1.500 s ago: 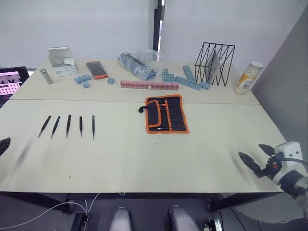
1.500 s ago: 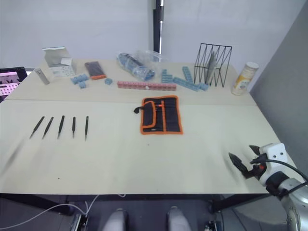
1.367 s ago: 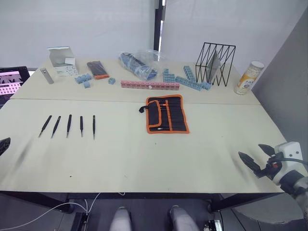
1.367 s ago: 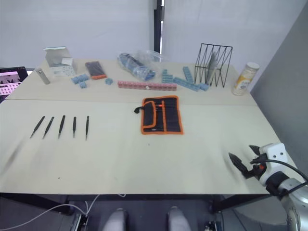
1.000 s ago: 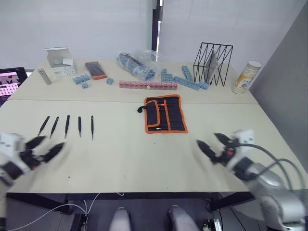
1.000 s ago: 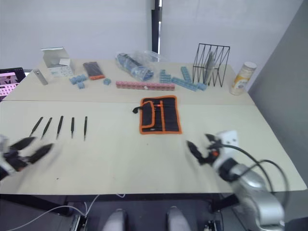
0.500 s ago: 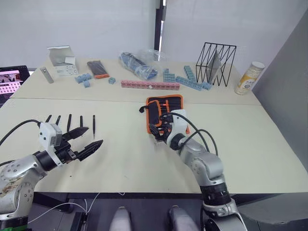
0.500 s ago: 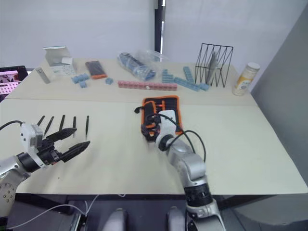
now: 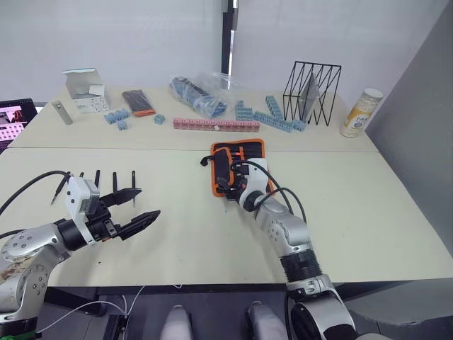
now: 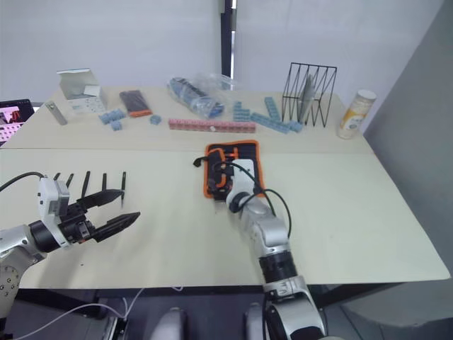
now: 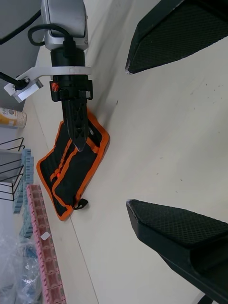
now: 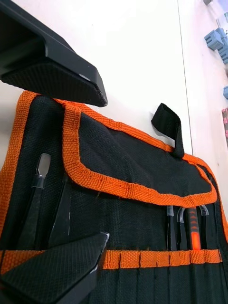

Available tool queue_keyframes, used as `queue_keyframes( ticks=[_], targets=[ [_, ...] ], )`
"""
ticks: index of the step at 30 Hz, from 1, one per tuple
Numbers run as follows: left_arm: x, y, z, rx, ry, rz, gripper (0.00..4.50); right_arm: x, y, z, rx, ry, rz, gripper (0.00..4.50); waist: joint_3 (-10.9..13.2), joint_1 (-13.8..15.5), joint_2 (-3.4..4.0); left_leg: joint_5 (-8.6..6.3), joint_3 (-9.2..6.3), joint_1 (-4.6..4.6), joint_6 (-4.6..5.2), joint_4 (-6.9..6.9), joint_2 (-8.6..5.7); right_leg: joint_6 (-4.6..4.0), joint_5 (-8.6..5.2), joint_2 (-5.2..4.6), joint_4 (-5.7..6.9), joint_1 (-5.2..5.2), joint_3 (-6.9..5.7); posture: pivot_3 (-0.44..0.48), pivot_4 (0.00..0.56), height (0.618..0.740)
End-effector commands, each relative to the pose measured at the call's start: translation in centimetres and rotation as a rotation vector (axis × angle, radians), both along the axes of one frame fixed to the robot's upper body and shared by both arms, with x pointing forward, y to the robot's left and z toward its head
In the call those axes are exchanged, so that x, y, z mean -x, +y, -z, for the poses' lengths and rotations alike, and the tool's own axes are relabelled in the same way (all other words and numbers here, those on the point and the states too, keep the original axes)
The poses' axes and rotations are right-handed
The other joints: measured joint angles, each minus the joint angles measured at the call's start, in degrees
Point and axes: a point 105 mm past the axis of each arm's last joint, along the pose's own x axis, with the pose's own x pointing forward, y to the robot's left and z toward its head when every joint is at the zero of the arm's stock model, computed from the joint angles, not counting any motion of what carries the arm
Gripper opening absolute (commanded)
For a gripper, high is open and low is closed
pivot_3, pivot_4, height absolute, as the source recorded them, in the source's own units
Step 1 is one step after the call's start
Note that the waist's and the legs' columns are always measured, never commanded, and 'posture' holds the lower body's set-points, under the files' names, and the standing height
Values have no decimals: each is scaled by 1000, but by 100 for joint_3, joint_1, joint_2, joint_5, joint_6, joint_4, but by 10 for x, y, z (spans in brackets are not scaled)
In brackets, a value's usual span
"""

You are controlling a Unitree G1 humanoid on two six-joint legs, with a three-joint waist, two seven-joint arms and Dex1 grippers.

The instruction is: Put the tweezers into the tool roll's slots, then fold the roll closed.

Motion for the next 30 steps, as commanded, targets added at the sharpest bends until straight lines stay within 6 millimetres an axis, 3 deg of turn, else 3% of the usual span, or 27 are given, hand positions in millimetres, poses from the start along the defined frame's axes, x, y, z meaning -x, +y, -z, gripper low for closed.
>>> queue_keyframes(
  ticks=[1, 9, 14, 26, 30],
  targets=[
    [1, -4, -15, -7, -55, 12, 4500, 6, 27, -8, -74, 1, -64, 4480, 0, -12, 0, 0, 0, 1, 0, 0, 0, 0, 0, 0, 0, 0, 0, 0, 150, 663],
    [2, -3, -14, -6, -55, -3, 4500, 16, 44, -24, -88, -66, -144, 4480, 2, -15, 3, 0, -1, -1, 0, -1, 0, -5, -3, 0, 1, -3, 0, 0, 150, 663],
    [2, -2, -15, -6, -57, -10, 4500, 22, 50, -24, -75, -74, -166, 4480, 2, -14, 4, 0, -1, -4, 0, -3, 0, -16, -9, 0, 0, -6, 0, 0, 150, 663],
    [1, -3, -14, -10, -50, -2, 4500, 5, 30, -26, -113, -61, -50, 4480, 3, -8, 4, 0, -1, -7, 0, -2, 0, -23, -13, 0, -2, -6, 0, 0, 150, 663],
    [1, -3, -13, -15, -46, 0, 4500, 6, 32, -25, -122, -55, -57, 3410, 3, -12, 5, 0, -1, -7, 0, -2, 0, -23, -13, 0, -1, -7, 0, 0, 150, 663]
  ],
)
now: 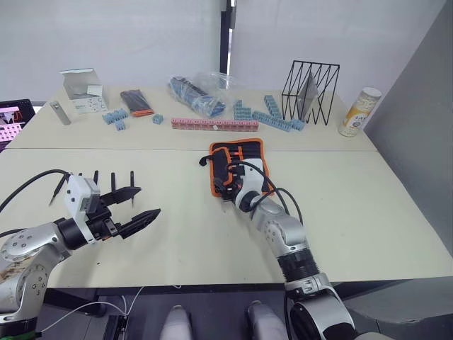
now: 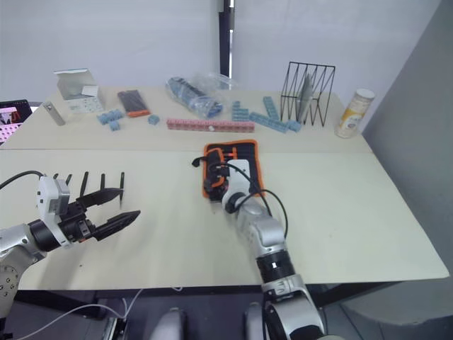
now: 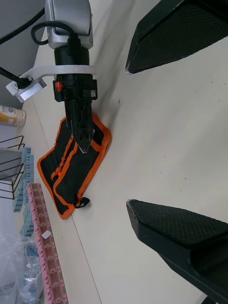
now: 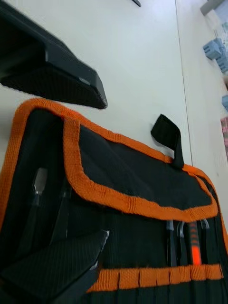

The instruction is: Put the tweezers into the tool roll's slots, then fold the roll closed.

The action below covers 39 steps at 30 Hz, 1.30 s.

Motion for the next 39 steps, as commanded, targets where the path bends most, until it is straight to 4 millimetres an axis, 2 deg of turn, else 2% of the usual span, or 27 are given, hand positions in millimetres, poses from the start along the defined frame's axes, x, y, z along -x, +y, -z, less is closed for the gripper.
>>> queue_keyframes(
  ticks=[1, 8, 10, 18, 20, 25, 29, 31, 35, 39],
  targets=[
    [1, -3, -11, -11, -42, 16, 4500, 6, 29, -25, -100, -53, -61, 3045, 0, -1, 0, 0, 0, 0, 0, 0, 0, 0, 0, 0, 0, 0, 0, 0, 150, 663],
    [1, -1, -10, -15, -39, 12, 4500, 10, 34, -23, -107, -41, -85, 560, 0, 3, 1, 0, 0, -1, 0, 0, 0, 0, 0, 0, -1, 0, 0, 0, 150, 663],
    [1, -1, -9, -17, -39, 11, 4500, 9, 33, -24, -108, -44, -81, 40, 1, 2, 1, 0, 0, -1, 0, 0, 0, 0, 0, 0, -1, 0, 0, 0, 150, 663],
    [0, -1, -9, -19, -36, 13, 4500, 8, 31, -27, -83, -76, -92, 40, 1, 2, 1, 0, 0, -1, 0, 0, 0, -1, -1, 0, -1, -1, 0, 0, 150, 663],
    [-1, -1, -8, -20, -37, 12, 4500, 10, 33, -28, -33, -106, -125, 40, 1, -1, 1, 0, 0, -1, 0, 0, 0, -1, -1, 0, -1, -1, 0, 0, 150, 663],
    [-7, 1, -6, -29, -27, -7, 4500, 26, 35, -28, 217, -256, -299, 40, 2, 5, 4, 0, 1, -1, 0, -3, 0, -1, -1, 0, -1, -4, 0, 0, 150, 663],
    [-11, 2, -1, -75, -20, 26, 4500, 40, 21, -18, 355, -305, -394, 40, 2, 36, 4, 0, 2, -6, 0, -3, 0, 0, -2, -1, -12, -2, 0, 0, 150, 663],
    [-17, 2, 0, -104, -24, 64, 4500, 50, 11, -12, 418, -326, -440, 40, 2, 73, 4, 0, 2, -10, 0, -4, -1, 0, -2, -2, -15, -3, 0, 0, 150, 663],
    [-36, 3, 8, -270, -64, 164, 4500, 73, -2, -6, 520, -394, -559, 40, 4, 152, 7, 0, 3, -6, 0, -6, -1, 0, -2, 0, -15, -4, 1, 0, 150, 663],
    [-64, -7, 7, -416, -166, 281, 4500, 89, -12, 1, 627, -474, -629, 40, 3, 202, 4, 0, 5, -8, 0, -3, -2, 0, -2, 0, -18, -3, 1, 0, 150, 663]
  ],
)
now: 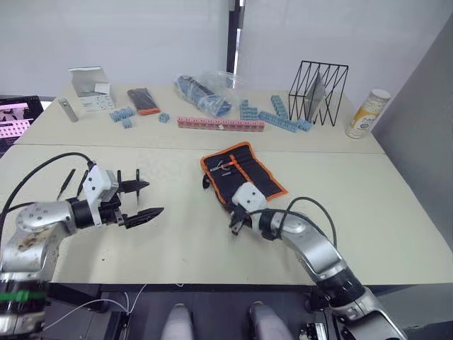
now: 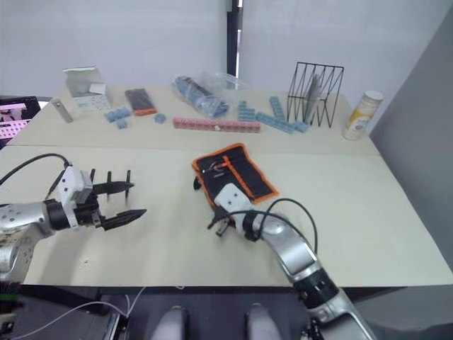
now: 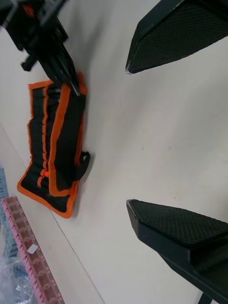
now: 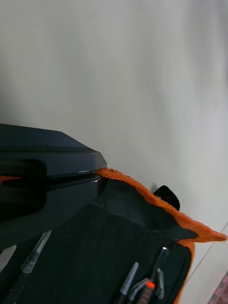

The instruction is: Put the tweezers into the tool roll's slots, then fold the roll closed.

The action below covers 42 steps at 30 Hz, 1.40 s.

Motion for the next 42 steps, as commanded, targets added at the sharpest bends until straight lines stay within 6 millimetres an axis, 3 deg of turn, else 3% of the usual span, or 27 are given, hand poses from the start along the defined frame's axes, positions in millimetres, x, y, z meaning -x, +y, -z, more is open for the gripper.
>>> queue_keyframes(
  ticks=[1, 9, 16, 21, 30, 42],
  targets=[
    [-18, -12, -2, -162, -115, 140, 4500, 18, 4, -9, 44, -110, -116, 40, -1, 10, -1, 0, 1, -1, 0, 1, 0, 0, 0, 0, -1, 0, 0, 0, 150, 663],
    [-54, -52, 0, -389, -252, 376, 4500, 29, -1, -1, 146, -149, -173, 40, -1, 105, -3, 0, -4, -10, 1, -1, -2, 35, 16, 5, 1, -3, 0, 0, 150, 663],
    [-69, -80, 2, -507, -328, 449, 4500, 29, -3, -2, 156, -149, -147, 40, -2, 105, -3, 0, -9, -20, 1, -1, -2, 45, 18, 6, 0, -3, 0, 0, 150, 663],
    [-75, -94, 6, -586, -411, 466, 3088, 34, -3, -1, 164, -137, -145, 0, -2, 106, -3, 0, -12, -21, 1, 0, -2, 49, 19, 6, 0, -3, -1, 0, 150, 663],
    [-72, -89, 16, -671, -485, 486, 53, 44, -1, -3, 168, -108, -166, 0, -3, 107, -4, 0, -12, -21, 1, 0, -2, 52, 20, 5, 1, -2, -2, 0, 150, 663],
    [-46, -50, 28, -625, -515, 495, 19, 70, 25, -28, 124, -65, -339, 0, -3, 97, -3, 1, -15, -20, 1, 1, -2, 52, 21, 5, 6, -2, -4, 0, 150, 663]
  ],
)
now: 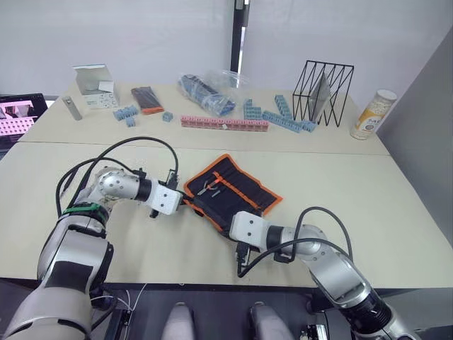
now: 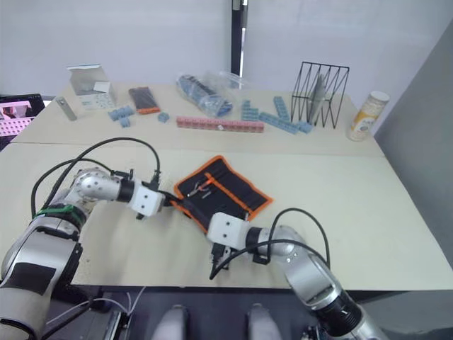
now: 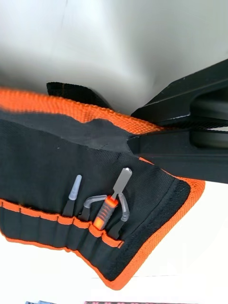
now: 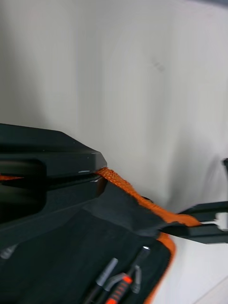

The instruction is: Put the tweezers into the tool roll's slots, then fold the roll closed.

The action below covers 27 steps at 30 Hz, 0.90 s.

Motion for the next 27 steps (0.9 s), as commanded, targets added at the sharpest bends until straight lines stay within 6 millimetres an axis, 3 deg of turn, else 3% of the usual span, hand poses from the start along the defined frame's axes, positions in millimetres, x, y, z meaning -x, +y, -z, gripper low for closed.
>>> queue_keyframes(
  ticks=[1, 8, 12, 15, 19, 24, 27],
  targets=[
    [4, 10, -10, 24, -45, 3, 19, 15, 12, -14, -22, -4, -103, 0, 0, 5, 0, 0, 1, 0, 0, 1, 0, 0, 0, 0, -1, 0, 0, 0, 150, 663],
    [9, 14, 1, -9, -29, 10, 19, 21, 16, -3, -8, 67, -140, 0, 0, 33, 0, 0, 1, 0, 0, 2, 0, 0, 0, -1, -1, 2, -1, 0, 150, 663],
    [9, 14, 6, -20, -32, 11, 0, 20, 13, -1, -4, 93, -139, 1197, 0, 25, 0, 0, 1, 2, 0, 2, 0, 0, 0, -1, 1, 2, -1, 0, 150, 663],
    [10, 13, 6, -30, -48, 21, 0, 18, 9, -23, -122, 146, -125, 2232, 0, 29, 0, 0, 1, 2, 0, 4, 0, 0, 1, -1, 2, 4, -1, 0, 150, 663],
    [10, 12, 7, -47, -64, 35, 0, 6, 4, -43, -271, 245, -64, 2232, -1, 26, 0, 0, -1, 6, 0, 6, 0, 3, 5, -1, 4, 9, -2, 0, 150, 663],
    [10, 13, 6, -55, -93, 42, 0, -12, 6, -33, -386, 324, 48, 2232, -1, 27, 0, 0, -1, 15, 0, 3, 0, 3, 5, -1, 5, 14, -3, 0, 150, 663],
    [10, 14, 6, -58, -109, 42, 0, -18, 9, -23, -394, 333, 89, 1396, -1, 27, 0, 1, 0, 14, 0, 4, 0, 3, 5, -1, 5, 13, -2, 0, 150, 663]
  ],
)
